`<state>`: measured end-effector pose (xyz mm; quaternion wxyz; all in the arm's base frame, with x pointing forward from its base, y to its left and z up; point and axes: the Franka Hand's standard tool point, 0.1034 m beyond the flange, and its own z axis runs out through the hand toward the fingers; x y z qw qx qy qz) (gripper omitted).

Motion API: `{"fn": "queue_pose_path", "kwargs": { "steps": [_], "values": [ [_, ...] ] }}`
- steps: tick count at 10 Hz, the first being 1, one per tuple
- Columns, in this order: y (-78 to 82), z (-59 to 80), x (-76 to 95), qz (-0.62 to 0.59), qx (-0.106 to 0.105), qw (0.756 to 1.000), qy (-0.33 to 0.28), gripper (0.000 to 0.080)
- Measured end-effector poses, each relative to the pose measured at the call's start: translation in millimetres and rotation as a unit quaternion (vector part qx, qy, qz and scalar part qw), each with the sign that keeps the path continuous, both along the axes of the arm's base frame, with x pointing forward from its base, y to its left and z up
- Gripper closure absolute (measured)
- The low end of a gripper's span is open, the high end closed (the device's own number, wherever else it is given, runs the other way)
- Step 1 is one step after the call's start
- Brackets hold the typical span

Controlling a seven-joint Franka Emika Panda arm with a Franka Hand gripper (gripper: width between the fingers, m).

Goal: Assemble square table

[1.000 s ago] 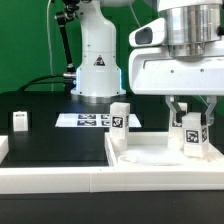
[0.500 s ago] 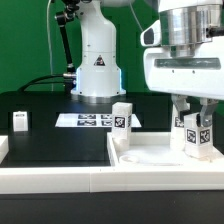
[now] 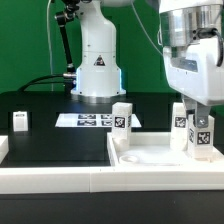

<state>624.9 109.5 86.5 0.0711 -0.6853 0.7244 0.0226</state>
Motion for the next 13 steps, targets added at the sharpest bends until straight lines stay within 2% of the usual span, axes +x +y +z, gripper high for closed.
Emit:
{"fn": "queue_pose_path", "kwargs": {
  "steps": [1,2,3,4,5,10,13],
  "values": [
    [0.6,-0.2,-0.2,-0.007,0.001,1.0,0.001,0.0429],
    [0.8,-0.3,-0.2,0.008,-0.001,1.0,-0.001,0.0429],
    [0.7,-0.3,-0.2,0.026,-0.002,1.0,-0.003,0.0243],
    [0.8,-0.3,-0.2,0.041,-0.003,0.999,-0.005,0.0243],
    [3.1,-0.7,-0.7,0.072,-0.006,0.997,-0.009,0.0169],
    [7.9,-4.0,-2.7,0.264,-0.018,0.964,-0.03,0.015],
    [6.4,-4.3,-2.6,0.368,-0.026,0.929,-0.044,0.0151]
  ]
}}
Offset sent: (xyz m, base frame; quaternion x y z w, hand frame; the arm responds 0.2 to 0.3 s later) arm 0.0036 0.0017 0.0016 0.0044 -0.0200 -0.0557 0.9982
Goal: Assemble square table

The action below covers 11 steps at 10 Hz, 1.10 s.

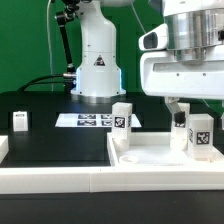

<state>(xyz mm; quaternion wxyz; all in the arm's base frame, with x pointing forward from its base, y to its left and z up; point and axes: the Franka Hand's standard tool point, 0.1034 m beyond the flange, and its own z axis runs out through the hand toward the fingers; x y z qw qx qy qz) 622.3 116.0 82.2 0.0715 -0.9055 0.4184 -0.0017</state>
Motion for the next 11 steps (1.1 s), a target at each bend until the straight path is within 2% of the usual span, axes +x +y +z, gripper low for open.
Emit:
{"fn": "queue_pose_path", "kwargs": {
  "steps": [4,7,10,11],
  "values": [
    [0.7,-0.3,-0.3,0.126,-0.016,0.992,-0.013,0.0151],
    [-2.3,2.9,1.3,0.258,-0.041,0.965,-0.015,0.015],
    [-3.1,3.0,1.6,0.311,-0.044,0.949,-0.021,0.015],
    [-3.3,3.0,1.8,0.31,-0.044,0.95,-0.021,0.0173]
  ]
}}
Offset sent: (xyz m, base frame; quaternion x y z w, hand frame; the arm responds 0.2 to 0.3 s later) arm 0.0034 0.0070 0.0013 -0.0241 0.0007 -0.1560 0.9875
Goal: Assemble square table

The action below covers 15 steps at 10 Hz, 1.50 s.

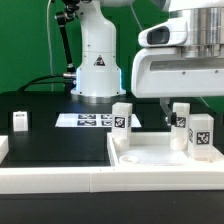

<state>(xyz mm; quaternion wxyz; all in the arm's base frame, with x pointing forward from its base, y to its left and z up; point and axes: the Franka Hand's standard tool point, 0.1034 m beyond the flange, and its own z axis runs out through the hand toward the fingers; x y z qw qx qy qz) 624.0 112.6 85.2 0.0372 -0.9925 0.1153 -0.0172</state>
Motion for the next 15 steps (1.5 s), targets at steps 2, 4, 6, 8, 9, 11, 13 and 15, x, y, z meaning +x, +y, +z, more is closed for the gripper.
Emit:
{"fn": "queue_pose_path", "kwargs": {
  "steps": [2,4,6,8,9,11,13,15],
  "values": [
    [-0.2,-0.1,-0.1,0.0,0.0,1.0,0.0,0.0354],
    [-0.1,-0.2,-0.2,-0.013,0.0,1.0,0.001,0.0512],
    [-0.1,-0.2,-0.2,-0.014,0.001,1.0,0.001,0.0509],
    [0.4,-0.3,-0.3,-0.084,0.005,0.996,0.006,0.0509],
    [0.8,-0.4,-0.4,-0.128,0.007,0.992,0.01,0.0509],
    [3.3,-1.4,-4.0,-0.245,0.017,0.969,0.016,0.0509],
    [3.7,-1.9,-3.3,-0.344,0.033,0.938,0.022,0.0509],
    [4.4,-2.0,-1.5,-0.441,0.044,0.896,0.022,0.0509]
  ]
}}
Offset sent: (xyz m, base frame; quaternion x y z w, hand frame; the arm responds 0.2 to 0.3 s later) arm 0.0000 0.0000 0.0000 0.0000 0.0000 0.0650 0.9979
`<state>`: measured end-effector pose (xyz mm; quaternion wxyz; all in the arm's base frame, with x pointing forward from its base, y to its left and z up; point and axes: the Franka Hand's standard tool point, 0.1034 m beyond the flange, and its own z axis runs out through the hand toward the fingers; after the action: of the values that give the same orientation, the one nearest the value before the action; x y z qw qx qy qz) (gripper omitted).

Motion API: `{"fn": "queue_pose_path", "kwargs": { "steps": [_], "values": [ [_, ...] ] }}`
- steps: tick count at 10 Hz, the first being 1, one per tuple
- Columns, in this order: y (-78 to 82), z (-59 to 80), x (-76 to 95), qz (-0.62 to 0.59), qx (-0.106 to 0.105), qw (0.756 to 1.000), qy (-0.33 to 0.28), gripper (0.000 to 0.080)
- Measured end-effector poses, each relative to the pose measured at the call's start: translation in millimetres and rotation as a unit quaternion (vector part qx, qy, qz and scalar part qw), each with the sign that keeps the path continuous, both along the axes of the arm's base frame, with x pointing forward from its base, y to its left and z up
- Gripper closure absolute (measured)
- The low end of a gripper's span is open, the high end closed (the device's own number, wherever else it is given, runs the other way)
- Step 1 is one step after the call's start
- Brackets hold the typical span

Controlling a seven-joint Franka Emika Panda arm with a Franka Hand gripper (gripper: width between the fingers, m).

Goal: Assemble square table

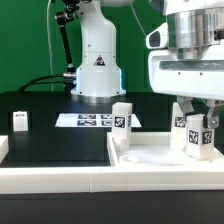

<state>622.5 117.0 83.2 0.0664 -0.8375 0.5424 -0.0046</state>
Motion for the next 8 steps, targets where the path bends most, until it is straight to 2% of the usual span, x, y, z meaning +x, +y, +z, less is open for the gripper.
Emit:
{"fn": "queue_pose_path", "kwargs": {
  "steps": [2,4,8],
  "values": [
    [-0.1,0.0,0.3,-0.074,0.007,0.997,0.009,0.0509],
    [-5.1,0.8,-3.1,-0.138,0.016,0.989,0.048,0.0509],
    [-1.5,-0.7,0.3,-0.268,0.028,0.962,0.048,0.0509]
  ]
}}
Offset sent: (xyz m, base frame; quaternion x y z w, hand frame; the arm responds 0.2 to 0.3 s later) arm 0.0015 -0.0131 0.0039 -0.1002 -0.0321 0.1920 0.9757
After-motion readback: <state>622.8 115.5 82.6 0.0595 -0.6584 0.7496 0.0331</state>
